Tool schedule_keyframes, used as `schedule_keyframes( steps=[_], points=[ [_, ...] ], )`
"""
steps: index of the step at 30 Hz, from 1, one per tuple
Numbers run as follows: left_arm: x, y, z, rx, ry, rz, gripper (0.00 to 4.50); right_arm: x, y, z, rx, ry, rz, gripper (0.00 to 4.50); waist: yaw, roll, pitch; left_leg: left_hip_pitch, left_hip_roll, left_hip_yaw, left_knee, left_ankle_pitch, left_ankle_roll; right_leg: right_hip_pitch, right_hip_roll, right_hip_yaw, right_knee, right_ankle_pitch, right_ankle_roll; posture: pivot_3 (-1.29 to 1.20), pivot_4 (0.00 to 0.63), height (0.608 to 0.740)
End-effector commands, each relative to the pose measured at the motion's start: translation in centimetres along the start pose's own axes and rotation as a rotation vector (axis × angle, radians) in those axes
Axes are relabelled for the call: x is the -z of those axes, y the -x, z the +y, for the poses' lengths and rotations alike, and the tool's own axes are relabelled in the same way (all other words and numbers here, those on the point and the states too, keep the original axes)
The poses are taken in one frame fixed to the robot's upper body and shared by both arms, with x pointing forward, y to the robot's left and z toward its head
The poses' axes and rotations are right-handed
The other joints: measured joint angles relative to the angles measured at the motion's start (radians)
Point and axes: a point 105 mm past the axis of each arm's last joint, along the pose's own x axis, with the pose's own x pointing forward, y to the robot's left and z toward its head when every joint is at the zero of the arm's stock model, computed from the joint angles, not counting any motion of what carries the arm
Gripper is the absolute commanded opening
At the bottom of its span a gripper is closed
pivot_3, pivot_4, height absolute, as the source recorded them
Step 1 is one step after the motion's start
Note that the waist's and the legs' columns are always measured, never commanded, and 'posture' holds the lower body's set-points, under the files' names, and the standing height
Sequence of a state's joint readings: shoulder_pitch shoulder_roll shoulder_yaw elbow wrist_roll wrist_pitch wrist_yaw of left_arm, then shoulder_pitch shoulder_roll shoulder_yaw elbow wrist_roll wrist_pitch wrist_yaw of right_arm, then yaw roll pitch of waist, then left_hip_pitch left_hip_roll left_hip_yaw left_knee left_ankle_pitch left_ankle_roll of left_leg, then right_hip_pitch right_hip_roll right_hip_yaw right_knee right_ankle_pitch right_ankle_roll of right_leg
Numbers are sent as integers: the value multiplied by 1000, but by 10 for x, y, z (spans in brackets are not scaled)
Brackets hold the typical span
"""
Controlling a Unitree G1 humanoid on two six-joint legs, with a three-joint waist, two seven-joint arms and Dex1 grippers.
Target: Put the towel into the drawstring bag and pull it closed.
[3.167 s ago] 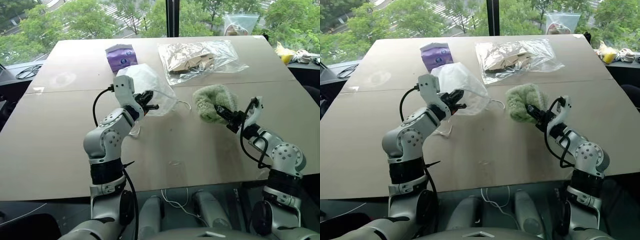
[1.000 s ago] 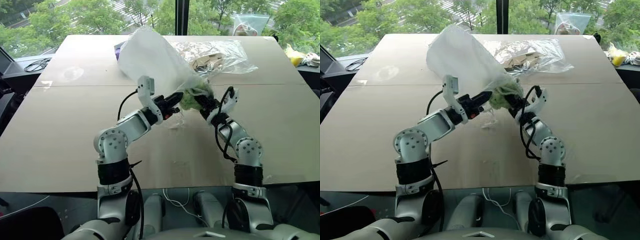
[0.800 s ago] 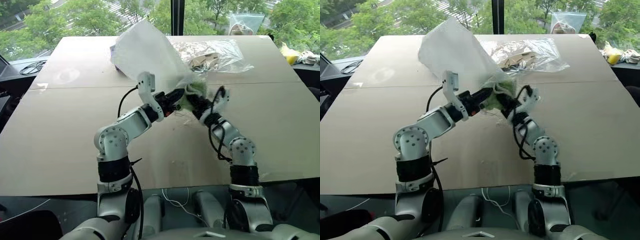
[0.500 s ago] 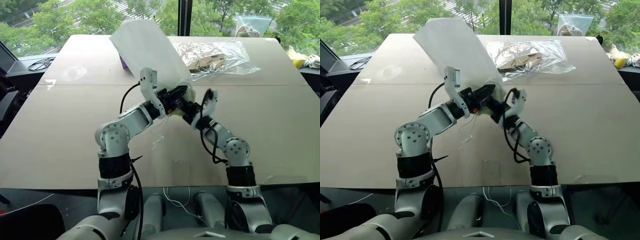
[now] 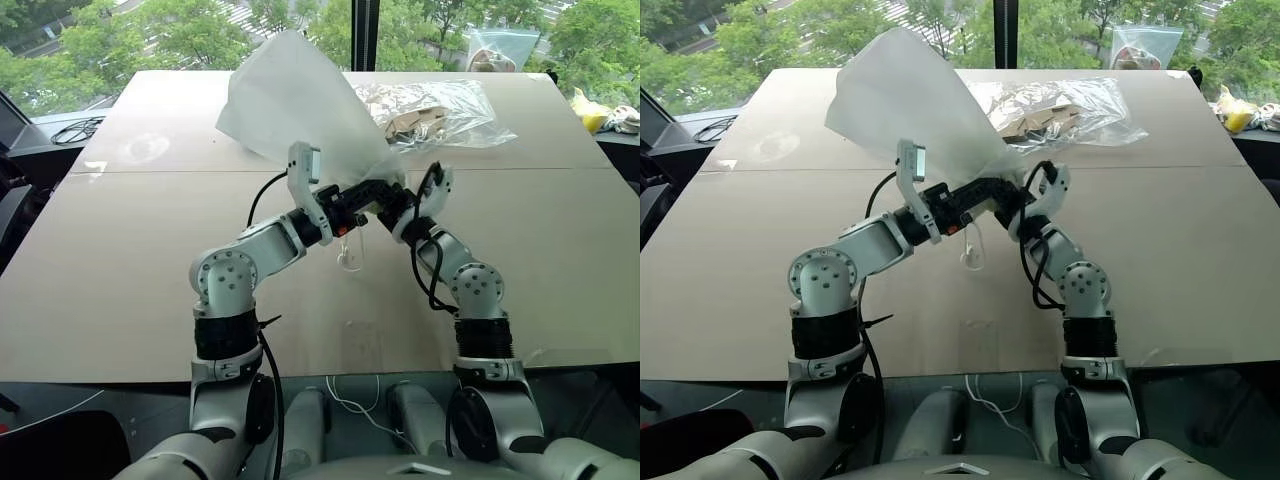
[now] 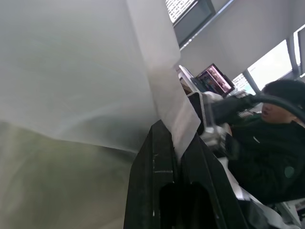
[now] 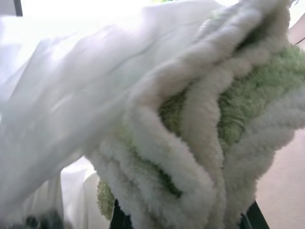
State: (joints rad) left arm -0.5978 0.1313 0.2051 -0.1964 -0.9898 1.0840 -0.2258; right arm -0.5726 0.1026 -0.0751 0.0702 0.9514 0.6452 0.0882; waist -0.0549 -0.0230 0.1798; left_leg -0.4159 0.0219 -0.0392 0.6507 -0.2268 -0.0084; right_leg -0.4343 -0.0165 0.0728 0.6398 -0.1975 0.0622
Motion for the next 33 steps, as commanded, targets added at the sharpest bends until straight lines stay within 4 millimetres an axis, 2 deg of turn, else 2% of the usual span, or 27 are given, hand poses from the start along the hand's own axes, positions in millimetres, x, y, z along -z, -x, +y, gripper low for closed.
schedule_keyframes(
  steps=[1,2,3,4,6,7,9,10,11,12,13,15,16,19,22,23,25,27,30,33],
  points=[
    [0,-2,-26,150,3,6,0,-9,-15,25,-64,-135,-81,105,-8,0,0,1,0,0,0,0,0,0,0,0,0,0,1,0,150,740],
    [1,-2,-27,161,6,12,0,-14,-16,17,-31,-219,-102,105,-6,0,0,1,0,-2,-1,0,0,0,0,-1,1,0,0,0,150,740],
    [1,-1,-28,170,9,12,0,-2,-13,36,-144,-44,3,105,-3,0,0,1,0,-2,-1,0,0,1,0,-2,1,0,0,0,150,740],
    [1,-2,-29,181,16,15,0,-8,-12,40,-170,-46,-28,105,1,0,0,1,0,-3,-1,0,0,1,1,-2,1,0,0,0,150,740],
    [2,-1,-32,204,22,22,0,-34,-13,22,-92,-238,-151,105,-6,1,0,0,0,-2,0,0,0,0,0,-2,1,-1,1,0,150,740],
    [2,0,-33,211,24,26,0,-31,-11,24,-115,-173,-114,105,-6,1,0,0,0,-2,0,0,0,1,0,-1,1,0,1,0,150,740],
    [2,2,-34,217,30,29,0,-3,-2,42,-236,71,57,105,-4,1,0,0,0,-2,0,0,0,1,0,-2,1,0,0,0,150,740],
    [2,2,-34,218,32,29,0,-1,1,46,-266,85,60,105,-4,1,0,0,0,-2,0,0,0,1,0,-2,0,0,0,0,150,740],
    [2,2,-33,217,33,30,0,-30,-4,35,-190,-51,-97,105,-5,0,0,0,0,-2,0,0,0,1,0,-1,0,-1,1,0,150,740],
    [3,3,-32,216,31,32,0,-49,-5,16,-101,-226,-208,105,-13,0,0,0,0,-2,0,0,0,1,0,-1,0,-1,1,0,150,740],
    [3,3,-31,212,27,34,0,-52,-3,11,-94,-253,-230,105,-14,1,0,0,1,-2,-1,0,0,0,1,-1,0,-1,1,0,150,740],
    [2,3,-28,197,17,35,0,-36,0,24,-169,-168,-134,105,-8,1,1,1,0,-3,-1,0,0,1,1,-2,1,0,-1,0,150,740],
    [2,3,-26,188,4,41,0,-37,2,29,-195,-183,-149,105,-10,1,1,1,1,-3,-1,0,0,0,1,-2,1,0,0,0,150,740],
    [6,4,-20,158,-79,87,0,-56,2,12,-117,-389,-279,105,-11,1,1,1,0,-2,-1,0,0,0,1,-1,1,-1,1,0,150,740],
    [8,2,-7,106,-176,121,0,-52,3,14,-121,-344,-257,105,-10,2,1,1,0,-2,-1,0,0,0,1,-1,1,0,0,0,150,740],
    [7,1,-6,106,-185,119,0,-51,4,13,-109,-336,-259,1091,-13,2,1,1,0,-2,-1,0,0,0,1,-1,1,0,0,0,150,740],
    [5,0,-6,118,-203,114,0,-50,4,13,-100,-344,-262,1822,-13,2,1,1,0,-1,-1,0,0,0,1,-1,1,0,0,0,150,740],
    [2,-2,-5,120,-222,101,0,-48,4,15,-94,-330,-244,2834,-13,2,1,1,0,-2,-2,0,0,0,1,-1,1,0,0,0,150,740],
    [-9,-7,-5,116,-241,47,0,-33,4,2,4,-216,-157,4175,-13,2,1,1,0,-1,-2,0,0,0,1,-1,1,0,0,0,150,740],
    [-26,-12,0,96,-263,-14,0,-19,10,-11,77,-85,-71,4175,-10,2,1,1,0,-2,-2,0,0,0,1,-1,1,-1,1,0,150,740]
  ],
)
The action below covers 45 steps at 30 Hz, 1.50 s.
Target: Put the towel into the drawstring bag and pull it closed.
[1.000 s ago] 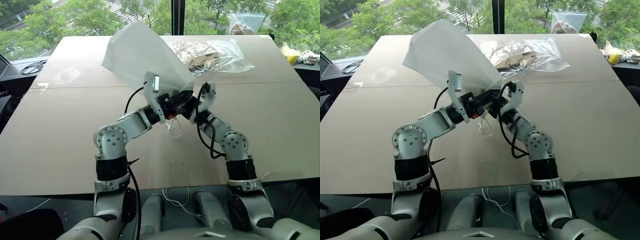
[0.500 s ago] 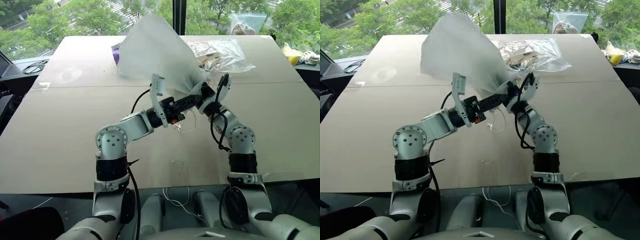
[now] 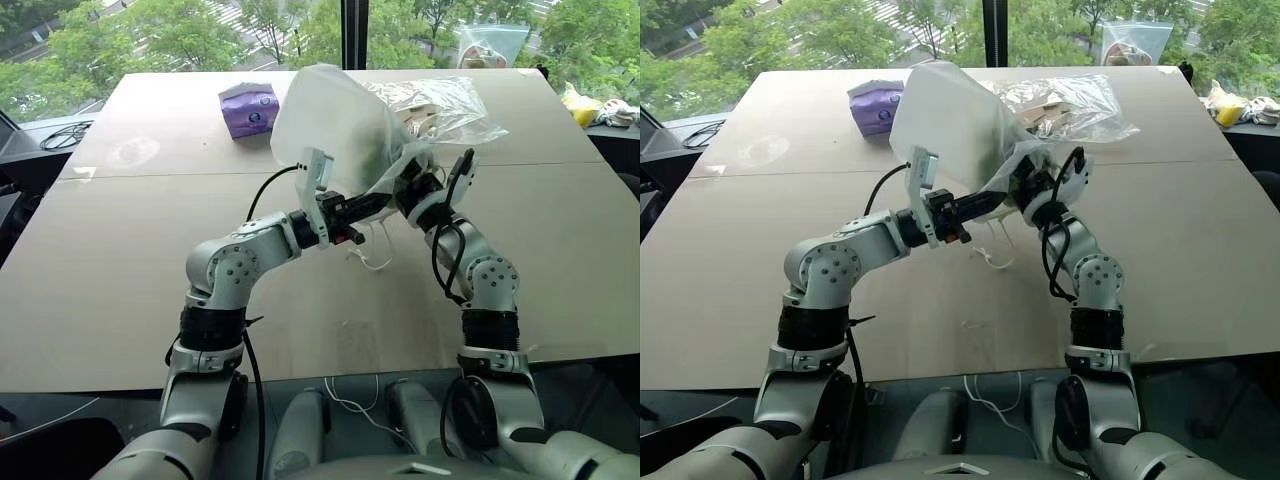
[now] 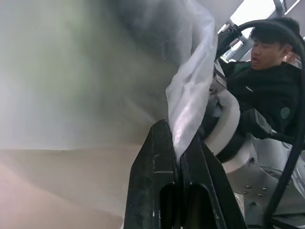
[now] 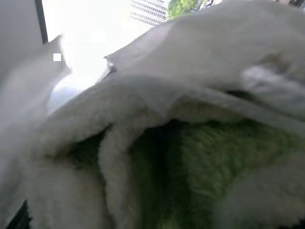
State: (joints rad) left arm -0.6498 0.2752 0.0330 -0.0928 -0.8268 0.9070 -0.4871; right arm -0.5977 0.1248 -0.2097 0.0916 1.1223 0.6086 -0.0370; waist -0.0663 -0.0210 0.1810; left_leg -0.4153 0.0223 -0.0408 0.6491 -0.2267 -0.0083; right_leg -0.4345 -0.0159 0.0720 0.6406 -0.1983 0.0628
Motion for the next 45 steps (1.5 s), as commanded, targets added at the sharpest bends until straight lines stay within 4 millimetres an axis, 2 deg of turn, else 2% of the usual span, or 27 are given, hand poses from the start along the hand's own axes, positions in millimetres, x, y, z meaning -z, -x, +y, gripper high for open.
schedule_keyframes(
  steps=[1,7,10,19,21,23,27,29,33,35,38,41,43,45],
  points=[
    [-30,-2,4,-4,-66,-100,0,13,9,-6,40,157,86,4175,3,1,0,0,0,0,0,0,0,0,0,0,0,0,0,0,150,740],
    [-46,0,21,-37,-111,-121,0,6,31,-26,128,341,167,4175,6,1,0,-1,0,0,0,0,0,0,0,0,0,-1,1,0,150,740],
    [-52,0,21,-27,-122,-133,0,-2,37,-32,178,395,173,4175,4,1,0,-1,0,1,0,0,0,0,-1,0,-1,-1,1,0,150,740],
    [-53,-5,19,-12,-118,-144,0,-12,46,-12,91,478,198,4175,6,1,0,0,0,2,0,0,0,0,-1,2,-1,-1,2,0,150,740],
    [-51,-6,16,-2,-115,-138,0,-16,43,-11,98,475,170,3669,6,1,0,0,0,2,0,0,0,0,0,2,-1,-1,2,0,150,740],
    [-49,-8,13,10,-114,-133,0,-16,39,-11,105,474,161,2932,5,1,0,0,0,2,0,0,0,0,0,2,0,-1,2,0,150,740],
    [-47,-10,8,30,-116,-126,0,-9,31,-10,98,461,160,886,5,1,0,0,0,2,0,0,0,0,0,2,0,-1,2,0,150,740],
    [-47,-10,7,39,-115,-122,0,-7,25,-9,94,456,150,26,6,1,0,0,0,2,0,0,0,0,0,2,0,-1,2,0,150,740],
    [-42,-12,1,68,-112,-106,0,-5,10,1,72,440,114,26,5,1,0,0,0,2,0,0,0,0,0,2,0,-1,2,0,150,740],
    [-38,-14,-3,87,-113,-93,0,-10,-2,15,30,363,43,26,4,1,0,0,0,2,0,0,0,0,0,2,0,-1,2,0,150,740],
    [-34,-15,-6,105,-108,-81,0,-23,-14,36,-43,212,-77,26,3,1,0,0,0,1,0,0,0,-1,0,1,0,0,1,0,150,740],
    [-31,-16,-7,113,-105,-72,0,-43,-16,42,-62,68,-209,26,11,1,0,-1,0,1,0,0,0,0,-1,1,0,1,-1,0,150,740],
    [-30,-16,-7,112,-104,-71,0,-51,-14,39,-43,-28,-265,26,15,1,0,-1,-1,1,0,0,0,0,-1,1,-1,1,-1,0,150,740],
    [-31,-15,-3,95,-106,-77,0,-29,-13,44,-75,198,-130,26,13,1,1,-1,-1,1,0,0,0,0,-1,1,-1,1,-1,0,150,740]
  ],
)
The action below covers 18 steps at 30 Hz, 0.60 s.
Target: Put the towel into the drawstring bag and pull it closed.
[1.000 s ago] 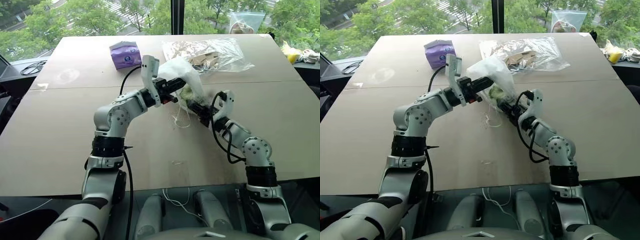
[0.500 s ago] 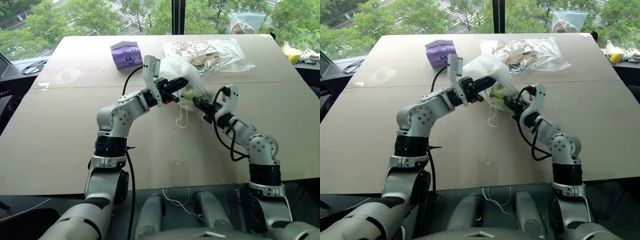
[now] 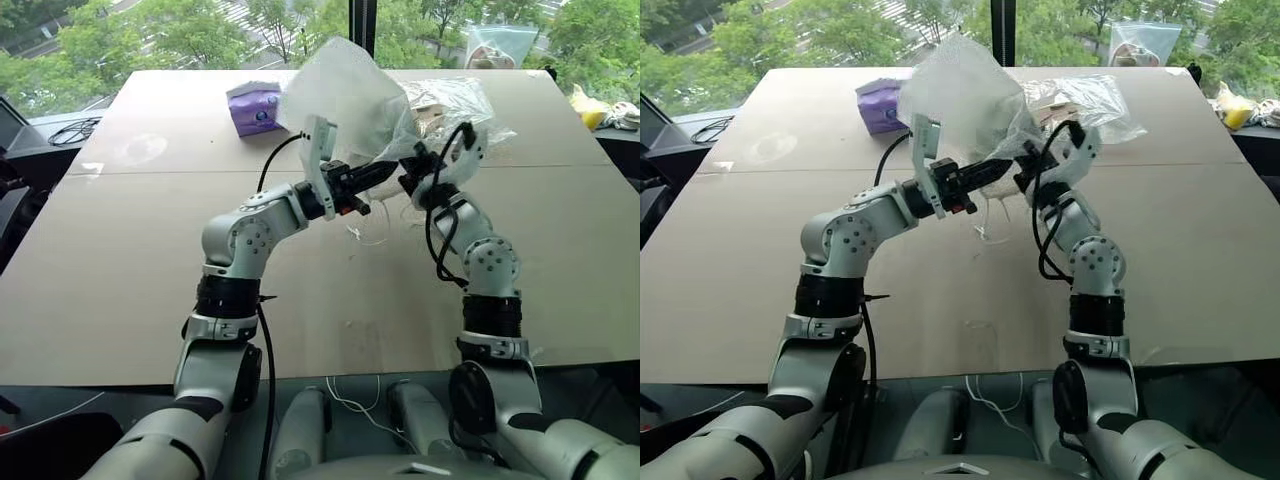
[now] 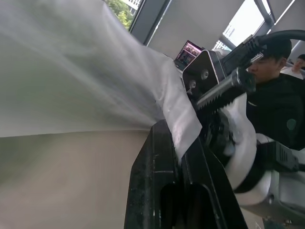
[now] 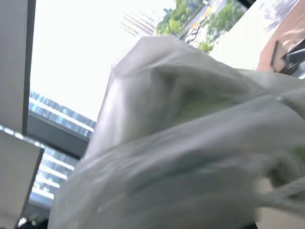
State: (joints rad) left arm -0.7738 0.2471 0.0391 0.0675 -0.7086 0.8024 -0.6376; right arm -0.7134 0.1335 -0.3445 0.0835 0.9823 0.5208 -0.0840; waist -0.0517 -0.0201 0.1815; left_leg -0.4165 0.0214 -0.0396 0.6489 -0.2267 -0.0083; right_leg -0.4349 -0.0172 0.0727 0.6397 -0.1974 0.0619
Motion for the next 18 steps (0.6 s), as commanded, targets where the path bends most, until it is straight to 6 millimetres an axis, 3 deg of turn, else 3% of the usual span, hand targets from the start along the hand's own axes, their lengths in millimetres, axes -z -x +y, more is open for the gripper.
schedule_keyframes(
  steps=[1,3,6,9,10,11,14,15,17,18],
  points=[
    [-9,0,-5,20,-35,-31,0,36,3,37,-175,189,143,26,-11,0,0,0,0,0,0,0,0,0,0,0,0,0,0,0,150,740],
    [-12,0,-3,13,-33,-41,0,26,3,20,-74,69,91,26,-21,0,0,1,1,0,-1,0,0,-1,1,1,1,0,0,0,150,740],
    [-13,0,-2,12,-40,-41,0,54,19,12,-130,391,268,26,-16,1,0,1,1,0,-2,0,0,-2,2,1,2,0,-1,0,150,740],
    [-14,0,-1,12,-44,-41,0,44,18,-6,-16,266,229,26,-14,1,0,0,1,1,-1,0,0,-2,1,1,2,0,0,0,150,740],
    [-14,0,0,11,-46,-42,0,45,19,-4,-45,273,242,26,-15,1,0,0,1,2,0,0,0,-2,1,2,2,0,0,0,150,740],
    [-15,0,2,6,-48,-45,0,49,21,1,-79,299,270,757,-14,1,0,0,1,2,0,0,0,-2,1,2,2,0,0,0,150,740],
    [-18,-2,10,-36,-52,-61,0,48,25,0,-75,414,297,2158,-14,1,0,0,1,2,0,0,0,-2,1,2,2,0,0,0,150,740],
    [-19,-2,14,-51,-54,-67,0,47,28,-3,-67,472,312,2386,-14,1,0,0,1,2,0,0,0,-2,1,2,2,0,1,0,150,740],
    [-22,-2,18,-72,-57,-83,0,44,37,-9,-73,546,352,3342,-12,1,0,0,1,1,0,0,0,-2,1,2,2,-1,1,0,150,740],
    [-24,-2,20,-81,-57,-91,0,41,42,-10,-89,566,370,3342,-11,1,0,0,1,2,0,0,0,-2,1,2,2,-1,1,0,150,740]
  ],
)
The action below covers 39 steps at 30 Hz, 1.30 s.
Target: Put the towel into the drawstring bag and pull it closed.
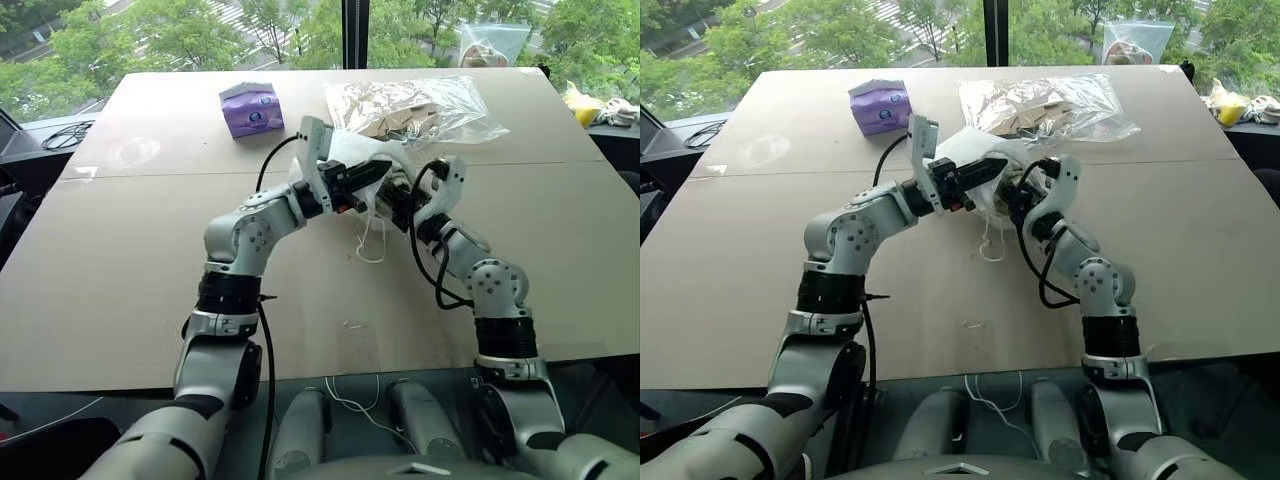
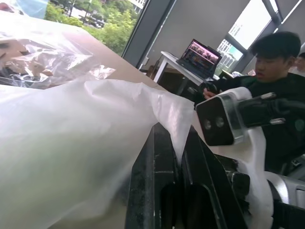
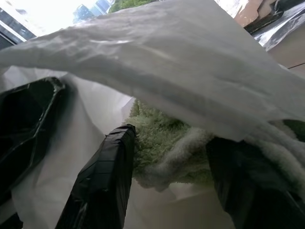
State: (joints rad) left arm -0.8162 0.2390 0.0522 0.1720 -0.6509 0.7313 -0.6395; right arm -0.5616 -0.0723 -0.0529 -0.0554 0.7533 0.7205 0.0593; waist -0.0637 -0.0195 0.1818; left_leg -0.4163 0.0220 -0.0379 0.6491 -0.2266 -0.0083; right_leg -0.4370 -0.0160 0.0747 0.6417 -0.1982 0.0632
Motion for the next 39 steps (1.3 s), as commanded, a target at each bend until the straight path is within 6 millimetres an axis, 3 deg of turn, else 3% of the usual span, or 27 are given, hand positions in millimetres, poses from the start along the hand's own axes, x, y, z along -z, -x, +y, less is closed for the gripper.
schedule_keyframes(
  steps=[1,6,8,12,14,18,24,28,32,39],
  points=[
    [-20,0,4,-23,-39,-74,0,-9,20,5,-75,101,11,3342,3,0,0,0,0,0,0,0,0,0,0,0,0,0,0,0,150,740],
    [-21,-1,7,-36,-47,-78,0,-32,57,24,-280,202,-29,3342,6,0,0,-1,0,1,0,0,0,0,-1,0,-1,0,0,0,150,740],
    [-20,-2,6,-36,-49,-78,0,-40,68,22,-290,237,-52,3342,5,0,0,0,0,0,0,0,0,0,0,0,-1,-1,2,0,150,740],
    [-21,-2,6,-37,-51,-80,0,-42,76,-12,-119,362,-45,3342,7,0,0,1,0,0,0,0,0,0,0,0,0,-2,3,0,150,740],
    [-22,-2,7,-39,-50,-83,0,-30,74,-38,22,473,26,3342,8,0,0,0,0,1,1,0,0,1,0,0,0,-2,3,0,150,740],
    [-22,-3,7,-40,-50,-85,0,-6,63,-67,150,683,126,3342,5,0,0,1,0,3,2,0,0,1,0,2,0,-2,3,0,150,740],
    [-23,-3,6,-36,-52,-86,0,-1,48,-89,252,652,86,3342,7,0,0,1,0,3,2,0,0,0,0,3,0,-1,3,0,150,740],
    [-23,-3,6,-39,-54,-88,0,-18,44,-102,350,663,11,2024,10,0,0,0,-1,3,2,0,0,0,0,3,0,0,1,0,150,740],
    [-23,-1,7,-45,-54,-91,0,-36,45,-102,386,675,-78,183,17,0,0,0,-1,3,1,0,0,0,0,3,0,1,0,0,150,740],
    [-17,-2,18,-122,-65,-81,0,-75,54,-102,478,669,-245,32,19,0,0,1,-1,3,1,0,0,0,0,3,0,1,0,0,150,740]
  ],
)
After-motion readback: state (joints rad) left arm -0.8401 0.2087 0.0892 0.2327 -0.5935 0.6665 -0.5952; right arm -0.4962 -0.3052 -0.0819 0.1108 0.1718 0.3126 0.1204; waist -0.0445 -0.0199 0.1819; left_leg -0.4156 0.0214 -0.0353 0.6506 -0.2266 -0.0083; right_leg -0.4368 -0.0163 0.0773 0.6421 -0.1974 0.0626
